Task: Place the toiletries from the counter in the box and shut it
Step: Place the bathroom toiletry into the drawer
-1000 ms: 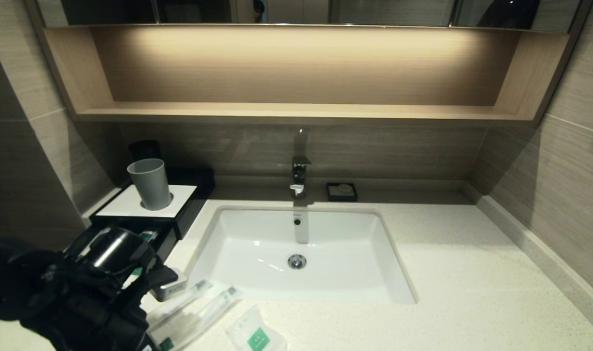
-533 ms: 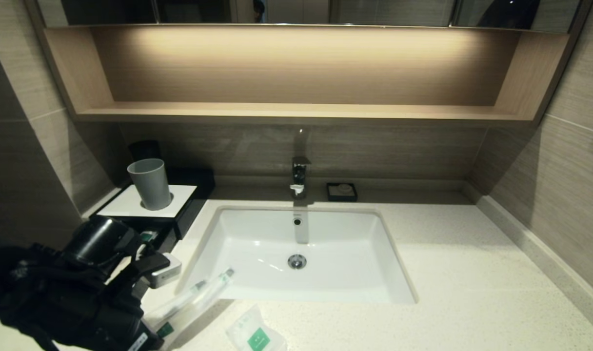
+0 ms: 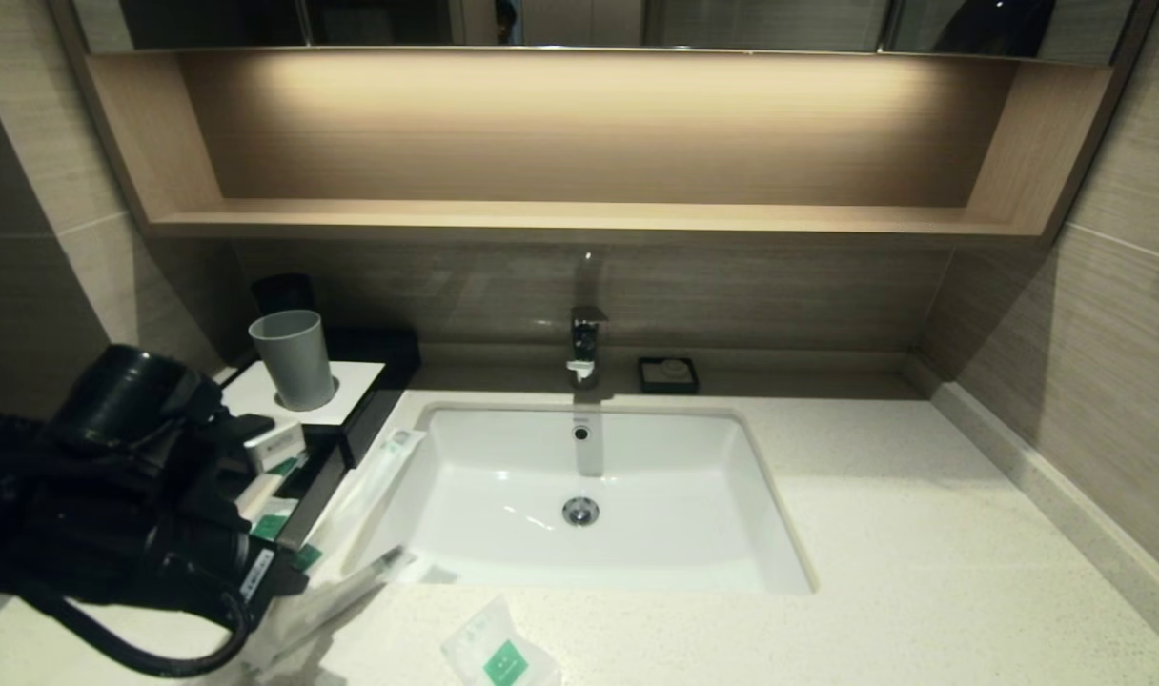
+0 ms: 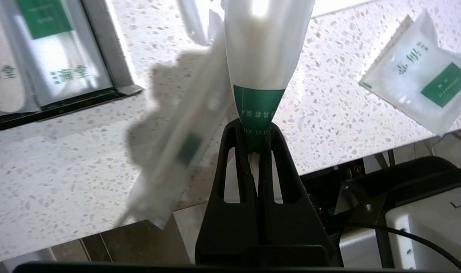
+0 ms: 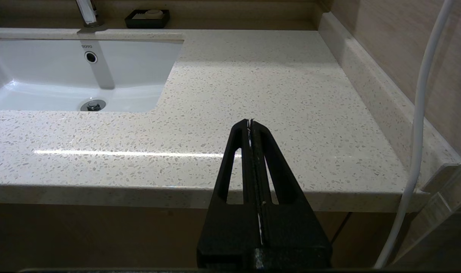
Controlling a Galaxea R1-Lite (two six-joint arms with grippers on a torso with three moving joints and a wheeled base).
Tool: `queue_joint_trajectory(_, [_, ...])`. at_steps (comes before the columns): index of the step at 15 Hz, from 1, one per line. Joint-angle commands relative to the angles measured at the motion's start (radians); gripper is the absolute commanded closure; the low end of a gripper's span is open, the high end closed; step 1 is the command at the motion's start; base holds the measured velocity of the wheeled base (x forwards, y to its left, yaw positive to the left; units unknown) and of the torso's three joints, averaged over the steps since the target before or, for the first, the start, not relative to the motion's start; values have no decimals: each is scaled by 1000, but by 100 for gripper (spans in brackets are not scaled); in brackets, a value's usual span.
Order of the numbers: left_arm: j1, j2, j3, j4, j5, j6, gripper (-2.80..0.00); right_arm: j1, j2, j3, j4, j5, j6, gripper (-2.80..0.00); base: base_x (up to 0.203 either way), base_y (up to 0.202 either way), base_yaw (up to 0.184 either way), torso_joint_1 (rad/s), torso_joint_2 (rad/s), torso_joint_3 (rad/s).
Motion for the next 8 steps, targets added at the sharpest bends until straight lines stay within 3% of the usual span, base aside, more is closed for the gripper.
queue_joint_trajectory(1, [92, 14, -82, 42, 6, -1, 0, 0, -2, 0, 0, 0, 0, 0, 0, 0, 0, 0, 0, 0])
queue_joint_trajectory(5, [285, 91, -296, 176, 25, 29, 0, 0, -2, 0, 0, 0, 0, 0, 0, 0, 0, 0, 0, 0])
queue_joint_trajectory(8, [363, 132, -412, 298, 41, 82, 0, 0, -2, 2, 0, 0, 0, 0, 0, 0, 0, 0, 0, 0])
